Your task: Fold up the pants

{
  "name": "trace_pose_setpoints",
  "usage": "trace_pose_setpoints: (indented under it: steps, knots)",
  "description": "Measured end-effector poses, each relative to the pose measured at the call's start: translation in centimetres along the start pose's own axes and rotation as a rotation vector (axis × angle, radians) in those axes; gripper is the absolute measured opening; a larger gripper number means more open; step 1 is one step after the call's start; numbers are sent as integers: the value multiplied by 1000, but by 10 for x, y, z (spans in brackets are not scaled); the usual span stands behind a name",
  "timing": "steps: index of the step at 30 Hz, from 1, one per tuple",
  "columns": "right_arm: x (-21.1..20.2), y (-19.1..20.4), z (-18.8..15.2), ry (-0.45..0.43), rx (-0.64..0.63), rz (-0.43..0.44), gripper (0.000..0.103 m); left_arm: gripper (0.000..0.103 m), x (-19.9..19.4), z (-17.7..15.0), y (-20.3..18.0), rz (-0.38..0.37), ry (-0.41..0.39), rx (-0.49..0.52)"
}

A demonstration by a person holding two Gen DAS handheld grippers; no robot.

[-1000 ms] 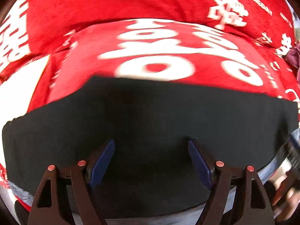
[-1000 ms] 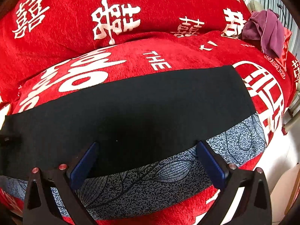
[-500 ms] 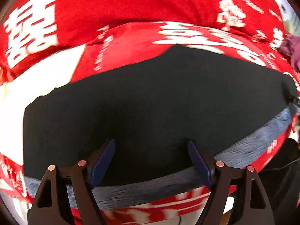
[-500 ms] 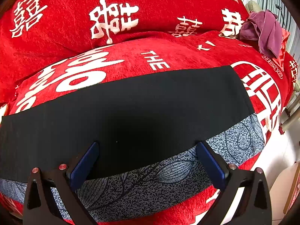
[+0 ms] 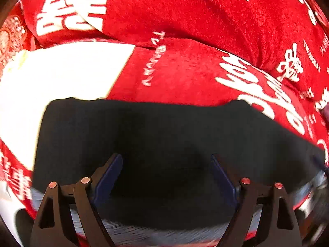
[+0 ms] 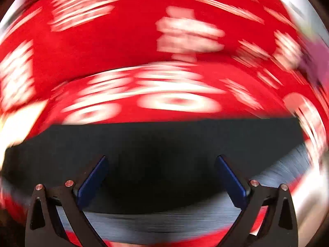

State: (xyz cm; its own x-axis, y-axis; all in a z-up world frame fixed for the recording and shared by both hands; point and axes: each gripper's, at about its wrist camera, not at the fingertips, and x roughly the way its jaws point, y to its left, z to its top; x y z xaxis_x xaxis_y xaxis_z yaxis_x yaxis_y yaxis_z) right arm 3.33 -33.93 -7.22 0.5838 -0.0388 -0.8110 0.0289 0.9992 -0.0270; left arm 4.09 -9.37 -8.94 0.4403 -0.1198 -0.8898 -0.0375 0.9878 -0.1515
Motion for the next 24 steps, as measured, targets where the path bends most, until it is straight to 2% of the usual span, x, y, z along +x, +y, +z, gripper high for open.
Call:
trace_pose_setpoints:
  steps: [1,2,3,4,6,7,8,9,10,11,12,14,15,16,17,19,21,22,23,24]
  knots:
    - [5,24,3,11,-52,23,103,87,10,3,-7,0,21,2]
    - [15,59,7,26,-122,53,103,87,20,4,-14,28,47,18]
    - [22,78,9,33,-164,68,103,87,31,2,-17,82,74,44]
    - [34,101,11,46,-215,60,103,91,29,0,-16,85,67,50]
    - [55,109,9,113,-237,10,103,92,24,-1,-4,91,57,42]
    - [61,104,8,133,-223,9,103,96,21,-2,7,54,60,18]
    - [66,85,6,152,-164,51,103,96,17,-3,17,12,62,-4]
    - [64,64,4,139,-106,76,103,96,13,-4,29,62,61,-14]
    - [62,46,2,134,-90,24,103,96,10,-9,34,112,50,-11]
    - [61,29,0,138,-78,-10,103,96,5,-13,44,89,37,-8]
    - [58,0,-3,144,-35,-17,103,96,1,-17,53,24,39,-8]
    - [53,-50,-8,153,38,-70,103,96,-8,-21,60,-22,42,17]
    - [50,-74,-11,156,71,-99,103,96,-11,-23,59,-24,42,25]
    - [45,-112,-17,158,129,-119,103,96,-18,-25,62,21,25,33]
    - [40,-139,-21,154,172,-115,103,96,-28,-29,65,33,1,33]
    - [34,-178,-26,151,226,-124,103,96,-33,-28,78,12,-24,3]
    - [30,-215,-35,165,263,-198,103,96,-28,-27,98,88,-5,-52]
    - [27,-241,-43,151,334,-157,103,96,-18,-28,107,159,34,-78]
    - [22,-255,-48,127,373,-150,103,103,-5,-30,118,240,85,-99]
    - [21,-261,-48,122,385,-161,103,103,2,-33,126,230,96,-122]
